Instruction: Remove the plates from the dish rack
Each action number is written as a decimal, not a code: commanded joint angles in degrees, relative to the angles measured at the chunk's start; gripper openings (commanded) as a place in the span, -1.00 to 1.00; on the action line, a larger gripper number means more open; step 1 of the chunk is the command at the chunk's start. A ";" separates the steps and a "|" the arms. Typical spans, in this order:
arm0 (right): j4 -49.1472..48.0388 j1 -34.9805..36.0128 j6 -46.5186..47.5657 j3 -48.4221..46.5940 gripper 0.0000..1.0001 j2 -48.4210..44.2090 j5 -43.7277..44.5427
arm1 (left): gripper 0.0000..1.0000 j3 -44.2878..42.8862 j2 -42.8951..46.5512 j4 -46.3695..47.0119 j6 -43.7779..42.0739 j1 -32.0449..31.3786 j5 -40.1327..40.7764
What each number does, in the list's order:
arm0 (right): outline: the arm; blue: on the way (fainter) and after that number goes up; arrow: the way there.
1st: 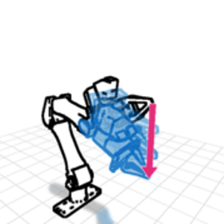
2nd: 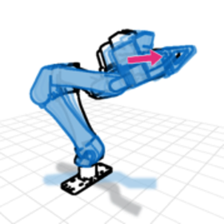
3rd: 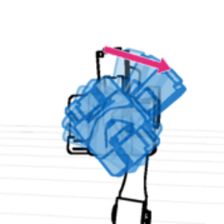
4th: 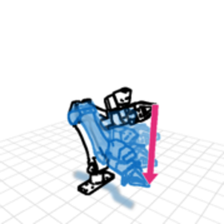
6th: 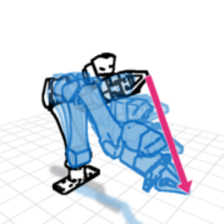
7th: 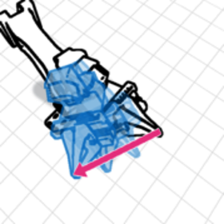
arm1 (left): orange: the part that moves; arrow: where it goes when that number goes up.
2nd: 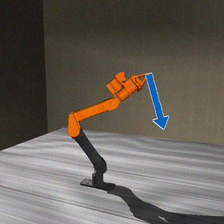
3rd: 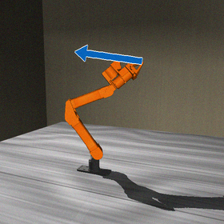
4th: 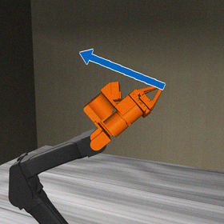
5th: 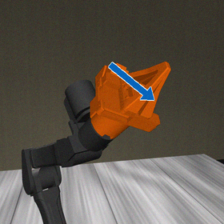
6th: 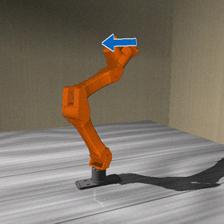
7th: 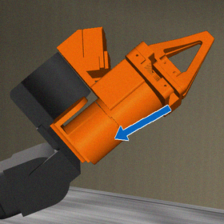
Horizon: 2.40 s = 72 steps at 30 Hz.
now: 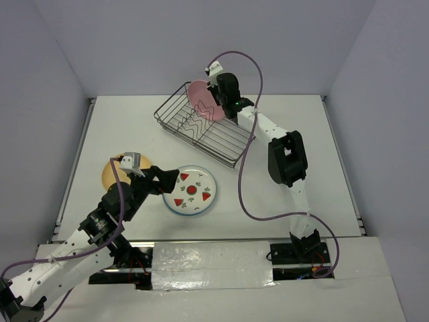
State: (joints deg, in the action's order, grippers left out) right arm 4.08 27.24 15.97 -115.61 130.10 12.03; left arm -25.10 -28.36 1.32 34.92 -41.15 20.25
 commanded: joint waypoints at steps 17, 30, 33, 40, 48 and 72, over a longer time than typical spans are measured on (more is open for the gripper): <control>-3.37 2.29 1.44 0.30 -1.00 -6.79 5.81 | 0.93 -1.00 0.06 2.46 0.50 -0.25 0.76; -3.55 4.04 4.34 -0.75 -1.00 -10.75 11.52 | 0.93 -0.74 -1.43 3.16 -0.38 -0.25 1.11; -4.68 4.22 4.43 0.91 -1.00 -13.02 12.58 | 0.94 -0.21 -1.52 3.95 -0.81 -0.25 1.11; -8.12 4.31 8.37 0.65 -1.00 -13.56 12.93 | 0.94 -0.65 -4.86 5.09 -0.73 -0.25 -0.12; -13.04 4.83 12.59 1.61 -1.00 -11.01 13.63 | 0.94 -0.30 -4.69 5.88 -0.81 -0.25 -0.65; -13.30 1.49 10.40 -1.02 -1.00 -2.31 12.49 | 0.94 -0.12 -3.63 6.59 -0.29 -0.25 -3.55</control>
State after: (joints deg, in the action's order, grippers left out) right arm -2.42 29.32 27.77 -113.36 127.83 24.05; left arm -24.47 -32.47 4.54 34.72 -41.19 17.76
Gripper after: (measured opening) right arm 0.176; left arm 0.971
